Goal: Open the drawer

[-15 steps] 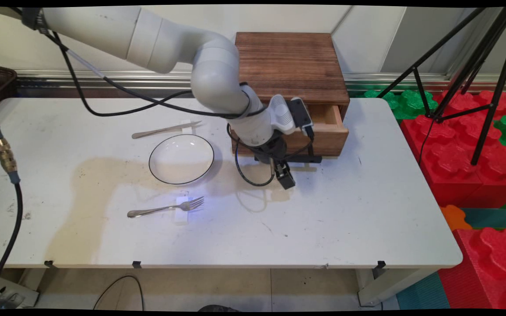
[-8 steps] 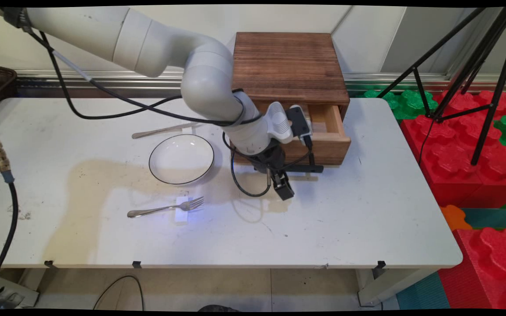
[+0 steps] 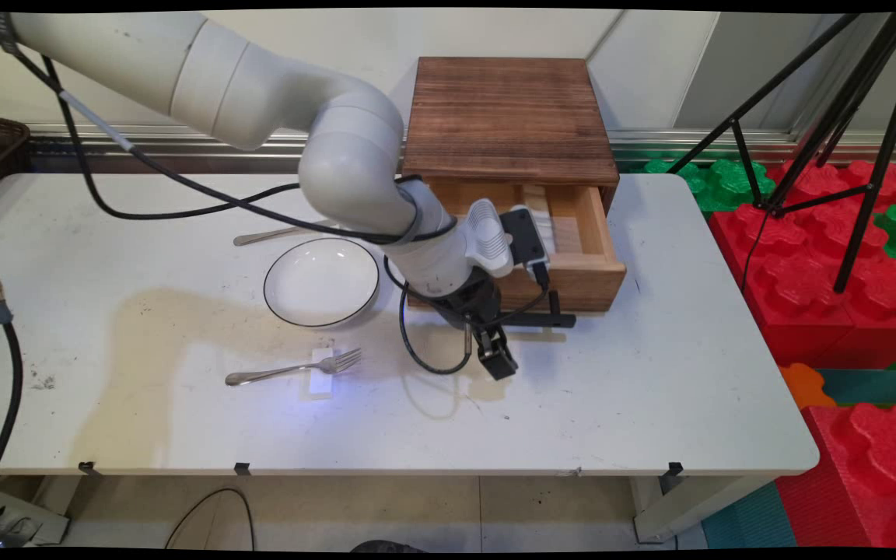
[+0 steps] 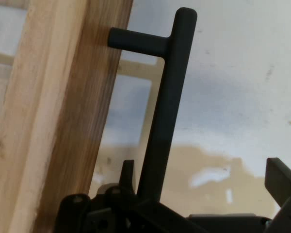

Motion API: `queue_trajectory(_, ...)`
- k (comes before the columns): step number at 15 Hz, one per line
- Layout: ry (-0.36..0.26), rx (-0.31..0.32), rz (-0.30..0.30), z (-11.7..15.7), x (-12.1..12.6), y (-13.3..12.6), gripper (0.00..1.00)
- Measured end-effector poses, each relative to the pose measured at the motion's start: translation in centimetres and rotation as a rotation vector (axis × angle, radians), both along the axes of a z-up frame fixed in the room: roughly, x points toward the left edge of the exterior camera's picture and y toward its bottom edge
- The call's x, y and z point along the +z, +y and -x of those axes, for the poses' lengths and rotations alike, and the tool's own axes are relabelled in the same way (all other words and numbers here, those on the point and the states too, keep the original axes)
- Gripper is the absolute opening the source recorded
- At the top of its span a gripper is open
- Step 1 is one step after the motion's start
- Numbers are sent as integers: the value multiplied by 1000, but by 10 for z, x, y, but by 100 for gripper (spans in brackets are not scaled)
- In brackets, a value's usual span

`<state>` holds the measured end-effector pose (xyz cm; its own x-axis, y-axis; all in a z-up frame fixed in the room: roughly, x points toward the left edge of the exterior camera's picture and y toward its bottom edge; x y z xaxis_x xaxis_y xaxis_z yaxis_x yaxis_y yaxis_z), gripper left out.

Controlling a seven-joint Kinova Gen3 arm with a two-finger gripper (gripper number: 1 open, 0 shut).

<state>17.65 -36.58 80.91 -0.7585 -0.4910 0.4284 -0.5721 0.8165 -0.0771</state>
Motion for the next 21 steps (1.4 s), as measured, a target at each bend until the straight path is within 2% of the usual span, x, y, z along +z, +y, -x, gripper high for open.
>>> queue_trajectory(9,14,-30,-26,10,3,38,100)
queue_trajectory(21,19,-44,-65,15,3,71,100)
